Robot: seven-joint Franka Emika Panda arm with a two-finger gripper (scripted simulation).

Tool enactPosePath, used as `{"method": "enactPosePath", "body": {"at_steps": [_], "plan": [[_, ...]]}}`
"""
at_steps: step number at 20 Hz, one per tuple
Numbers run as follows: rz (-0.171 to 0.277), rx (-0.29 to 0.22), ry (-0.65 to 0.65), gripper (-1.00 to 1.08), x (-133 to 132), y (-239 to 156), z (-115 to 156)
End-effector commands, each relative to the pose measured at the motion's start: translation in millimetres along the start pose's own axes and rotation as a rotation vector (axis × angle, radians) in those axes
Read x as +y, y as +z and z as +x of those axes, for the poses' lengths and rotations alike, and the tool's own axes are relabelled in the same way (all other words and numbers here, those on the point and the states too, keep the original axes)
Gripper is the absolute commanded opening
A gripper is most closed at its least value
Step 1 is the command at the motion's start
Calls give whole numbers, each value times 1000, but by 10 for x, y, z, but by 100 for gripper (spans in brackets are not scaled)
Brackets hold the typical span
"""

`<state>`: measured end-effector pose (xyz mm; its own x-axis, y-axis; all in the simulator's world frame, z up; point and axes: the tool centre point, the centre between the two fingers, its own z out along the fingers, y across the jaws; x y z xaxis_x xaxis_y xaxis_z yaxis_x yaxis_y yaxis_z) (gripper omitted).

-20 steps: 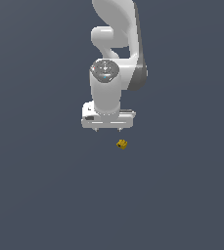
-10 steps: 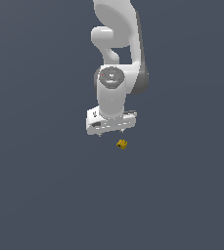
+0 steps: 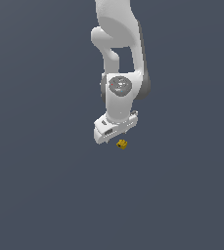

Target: Pick up the object and move it to a goal position.

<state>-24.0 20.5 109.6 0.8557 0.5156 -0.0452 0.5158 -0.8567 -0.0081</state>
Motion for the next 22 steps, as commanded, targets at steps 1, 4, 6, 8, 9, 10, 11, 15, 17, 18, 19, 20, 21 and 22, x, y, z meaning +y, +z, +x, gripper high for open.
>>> {"method": "enactPosePath", "body": {"at_steps": [1,4,6,8,9,10,11,15,17,18,19,20,21,22], "plan": [[-4,8,-86,100,-57,77,35],[-8,17,-180,100,-125,161,72],[-10,22,-235,100,-166,209,93],[-12,27,-283,100,-203,250,112],[-13,29,-304,100,-220,268,120],[-14,31,-324,100,-236,285,127],[-14,33,-342,100,-250,300,134],[-16,39,-397,100,-295,346,154],[-17,41,-414,100,-309,360,161],[-17,42,-420,100,-314,365,163],[-17,42,-424,100,-318,368,164],[-18,43,-427,100,-320,370,165],[-18,43,-427,100,-321,371,166],[-17,42,-422,100,-318,368,163]]}}
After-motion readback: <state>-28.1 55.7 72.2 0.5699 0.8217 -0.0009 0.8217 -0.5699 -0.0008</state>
